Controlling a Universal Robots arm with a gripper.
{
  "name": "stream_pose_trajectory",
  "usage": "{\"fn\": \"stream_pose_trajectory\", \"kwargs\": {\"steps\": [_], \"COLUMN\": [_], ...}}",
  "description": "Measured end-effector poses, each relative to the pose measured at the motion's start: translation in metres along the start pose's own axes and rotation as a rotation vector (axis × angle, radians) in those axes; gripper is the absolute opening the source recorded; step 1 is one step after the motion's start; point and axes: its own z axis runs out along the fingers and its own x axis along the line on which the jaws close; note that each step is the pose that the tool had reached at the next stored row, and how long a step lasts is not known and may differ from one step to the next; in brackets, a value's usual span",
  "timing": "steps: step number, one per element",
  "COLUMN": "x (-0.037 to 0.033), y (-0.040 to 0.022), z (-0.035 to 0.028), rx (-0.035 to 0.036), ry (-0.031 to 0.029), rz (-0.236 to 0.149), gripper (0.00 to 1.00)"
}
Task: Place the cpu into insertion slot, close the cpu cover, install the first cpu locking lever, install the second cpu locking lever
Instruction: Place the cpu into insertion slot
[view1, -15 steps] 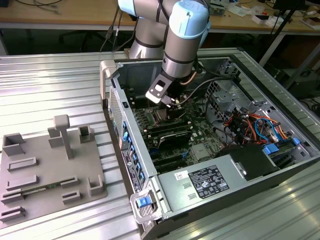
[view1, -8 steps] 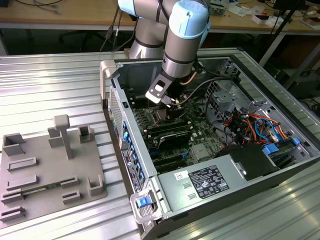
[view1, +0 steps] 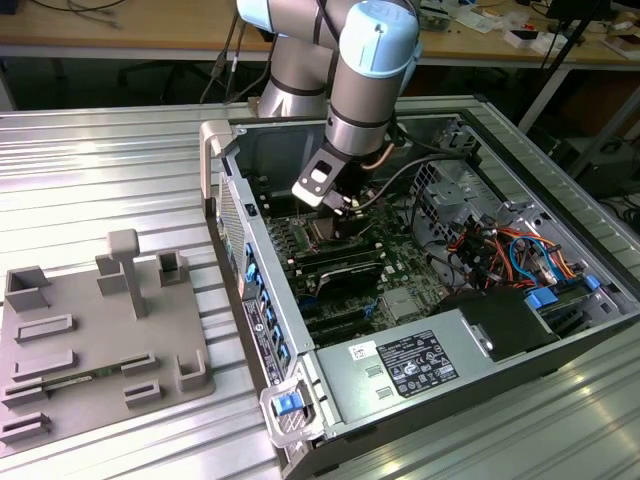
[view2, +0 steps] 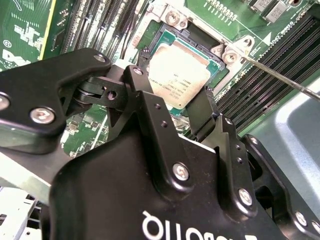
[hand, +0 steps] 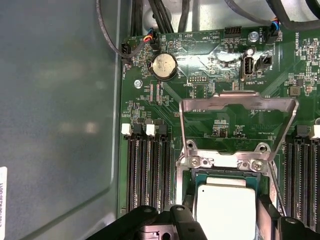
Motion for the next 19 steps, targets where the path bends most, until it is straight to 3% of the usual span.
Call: {"fn": "stream_pose_trajectory", "kwargs": {"steps": [19], "x": [0.0000], "y": [-0.0017], "z": [0.0003], "rx": [-0.0003], "ry": [0.0012], "rz": [0.000], "gripper": [0.55]}}
